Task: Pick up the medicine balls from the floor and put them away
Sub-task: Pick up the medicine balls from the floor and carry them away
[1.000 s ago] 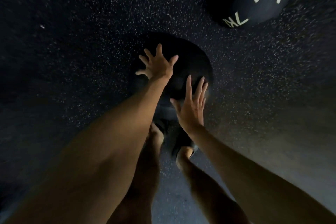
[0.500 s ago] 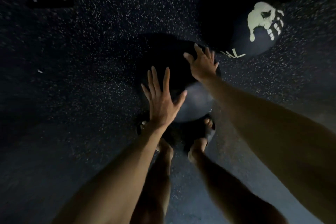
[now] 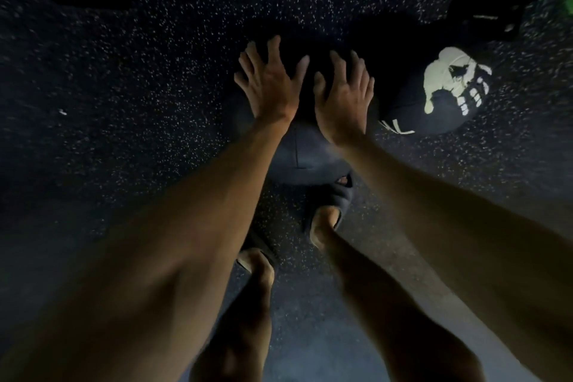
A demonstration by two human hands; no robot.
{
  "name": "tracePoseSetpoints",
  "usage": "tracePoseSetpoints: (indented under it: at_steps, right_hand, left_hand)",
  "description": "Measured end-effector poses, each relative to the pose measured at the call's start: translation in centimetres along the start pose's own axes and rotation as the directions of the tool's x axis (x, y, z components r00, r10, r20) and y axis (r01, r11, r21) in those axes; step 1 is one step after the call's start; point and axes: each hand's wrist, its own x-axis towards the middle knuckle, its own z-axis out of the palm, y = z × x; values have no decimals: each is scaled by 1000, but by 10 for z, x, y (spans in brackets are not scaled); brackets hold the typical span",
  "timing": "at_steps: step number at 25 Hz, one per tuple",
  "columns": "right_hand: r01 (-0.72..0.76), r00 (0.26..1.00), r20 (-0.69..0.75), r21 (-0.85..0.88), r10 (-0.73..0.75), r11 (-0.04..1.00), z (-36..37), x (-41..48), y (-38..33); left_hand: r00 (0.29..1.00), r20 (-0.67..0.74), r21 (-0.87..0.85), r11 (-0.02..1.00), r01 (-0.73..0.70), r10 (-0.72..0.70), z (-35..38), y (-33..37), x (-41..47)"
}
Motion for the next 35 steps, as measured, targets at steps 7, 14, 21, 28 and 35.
tracePoseSetpoints:
  at_steps: [7, 14, 21, 28, 35]
  right_hand:
    - [152, 983, 114, -32, -147, 988, -21, -14, 12]
    - [210, 934, 320, -126, -161, 969, -59, -37, -1]
    - [551, 644, 716, -189, -269, 813, -125, -193, -77]
    - [830, 338, 862, -84, -379, 551, -173, -450, -158]
    - [966, 112, 919, -12, -378, 258, -182, -721, -185]
  left_hand:
    - [993, -94, 2, 998, -69, 68, 3, -21, -57]
    - [996, 79, -113, 993, 45, -36, -33, -18, -85]
    - [898, 397, -242, 923, 301, -189, -137, -86, -273]
    - [830, 320, -398, 730, 555, -457, -219, -192, -557]
    - [642, 274, -535, 441, 721, -716, -232, -281, -829]
